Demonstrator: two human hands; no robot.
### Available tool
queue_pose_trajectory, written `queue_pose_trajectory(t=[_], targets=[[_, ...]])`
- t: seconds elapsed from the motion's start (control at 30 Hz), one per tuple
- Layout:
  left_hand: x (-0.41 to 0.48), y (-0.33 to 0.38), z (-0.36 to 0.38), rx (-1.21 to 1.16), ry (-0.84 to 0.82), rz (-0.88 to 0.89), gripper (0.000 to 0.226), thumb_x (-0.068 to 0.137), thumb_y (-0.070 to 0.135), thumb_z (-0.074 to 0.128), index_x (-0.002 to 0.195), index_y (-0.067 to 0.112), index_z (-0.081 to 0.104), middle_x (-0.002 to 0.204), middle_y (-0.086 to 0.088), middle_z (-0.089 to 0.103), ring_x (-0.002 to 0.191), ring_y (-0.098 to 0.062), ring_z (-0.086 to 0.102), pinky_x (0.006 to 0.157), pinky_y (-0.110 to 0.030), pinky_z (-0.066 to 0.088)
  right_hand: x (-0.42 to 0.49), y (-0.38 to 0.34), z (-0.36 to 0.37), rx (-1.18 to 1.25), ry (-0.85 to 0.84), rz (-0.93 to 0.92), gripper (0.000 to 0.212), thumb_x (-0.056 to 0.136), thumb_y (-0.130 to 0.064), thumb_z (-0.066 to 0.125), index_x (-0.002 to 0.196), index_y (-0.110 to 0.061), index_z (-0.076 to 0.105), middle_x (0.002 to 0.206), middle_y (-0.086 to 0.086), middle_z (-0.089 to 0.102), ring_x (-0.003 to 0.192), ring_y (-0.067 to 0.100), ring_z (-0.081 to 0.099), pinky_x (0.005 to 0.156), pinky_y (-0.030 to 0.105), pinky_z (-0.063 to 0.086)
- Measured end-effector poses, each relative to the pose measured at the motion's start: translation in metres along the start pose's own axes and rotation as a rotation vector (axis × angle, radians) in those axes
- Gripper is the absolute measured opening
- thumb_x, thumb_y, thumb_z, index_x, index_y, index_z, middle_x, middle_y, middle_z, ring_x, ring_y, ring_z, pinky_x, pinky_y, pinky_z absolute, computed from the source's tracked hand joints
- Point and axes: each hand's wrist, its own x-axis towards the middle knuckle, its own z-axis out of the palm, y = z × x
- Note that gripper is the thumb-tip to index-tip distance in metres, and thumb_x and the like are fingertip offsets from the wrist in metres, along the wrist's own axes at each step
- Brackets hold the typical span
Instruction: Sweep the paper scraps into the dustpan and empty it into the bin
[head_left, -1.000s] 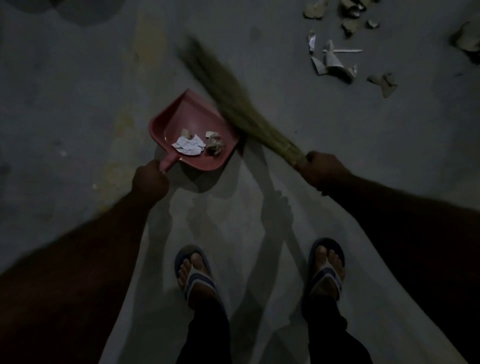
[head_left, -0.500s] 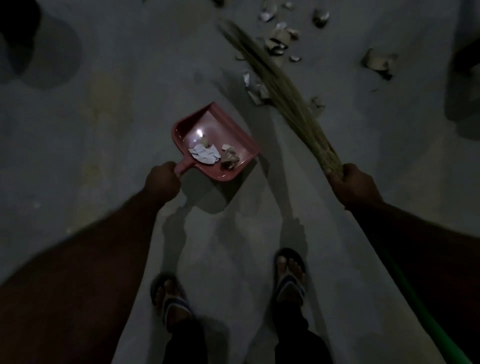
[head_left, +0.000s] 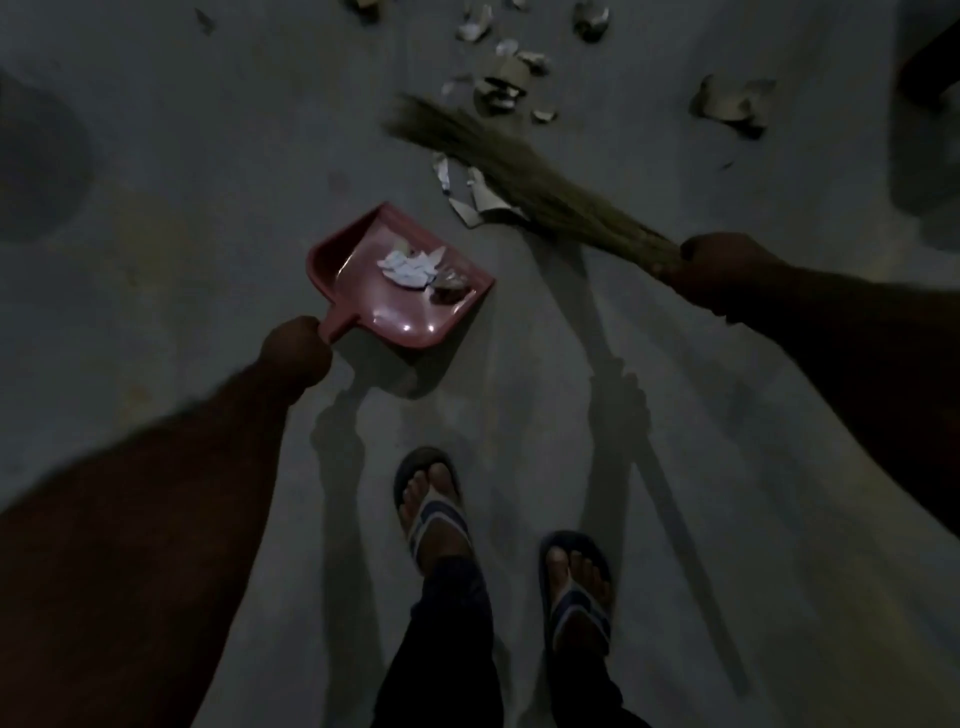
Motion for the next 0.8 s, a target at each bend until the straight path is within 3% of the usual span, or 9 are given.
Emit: queue_pose_trajectory(t=[0.07, 0.17, 0.33, 0.47, 0.8], targets=[[0.011, 0.002, 0.004, 0.016, 0.004, 0.042, 0.024, 0.092, 0.007, 0.048, 0.107, -0.005, 0.062, 0.111, -0.027, 0.062, 0.105, -0.042, 0.058, 0.086, -0.040, 0.044, -0.002, 0.002, 0.024, 0.074, -0.082, 0.026, 0.053, 0.097, -0.055, 0.052, 0.118, -0.007, 0.061, 0.095, 0.018, 0.063, 0.075, 0.036, 0.066, 0.067, 0.045, 0.062], [0.027, 0.015, 0.006, 0.016, 0.006, 0.112, 0.024, 0.092, 0.006, 0.048, 0.108, -0.006, 0.062, 0.111, -0.028, 0.062, 0.105, -0.043, 0.058, 0.086, -0.041, 0.044, -0.014, 0.010, 0.054, 0.150, -0.142, 0.013, 0.054, 0.094, -0.062, 0.049, 0.117, -0.015, 0.063, 0.090, 0.013, 0.063, 0.070, 0.029, 0.065, 0.059, 0.036, 0.058], [0.041, 0.027, 0.004, -0.026, 0.022, 0.098, 0.025, 0.088, 0.004, 0.050, 0.107, -0.001, 0.064, 0.109, -0.027, 0.064, 0.103, -0.043, 0.059, 0.086, -0.041, 0.045, -0.035, 0.017, 0.075, 0.161, -0.202, -0.054, 0.045, 0.097, -0.057, 0.049, 0.127, -0.027, 0.060, 0.104, 0.007, 0.063, 0.077, 0.022, 0.063, 0.056, 0.030, 0.054], [0.041, 0.027, -0.002, -0.056, 0.021, 0.108, 0.026, 0.086, 0.003, 0.051, 0.108, 0.001, 0.064, 0.108, -0.027, 0.065, 0.103, -0.043, 0.059, 0.085, -0.042, 0.046, -0.053, 0.035, 0.072, 0.154, -0.084, -0.102, 0.040, 0.098, -0.051, 0.052, 0.128, -0.026, 0.061, 0.116, 0.009, 0.068, 0.100, 0.028, 0.063, 0.081, 0.035, 0.052], [0.024, 0.036, -0.011, -0.053, 0.002, 0.106, 0.024, 0.087, 0.003, 0.051, 0.107, 0.000, 0.065, 0.107, -0.026, 0.066, 0.102, -0.043, 0.060, 0.085, -0.042, 0.046, -0.044, 0.049, 0.028, 0.209, 0.198, -0.050, 0.045, 0.097, -0.057, 0.051, 0.124, -0.022, 0.063, 0.104, 0.010, 0.070, 0.090, 0.031, 0.066, 0.077, 0.039, 0.055]])
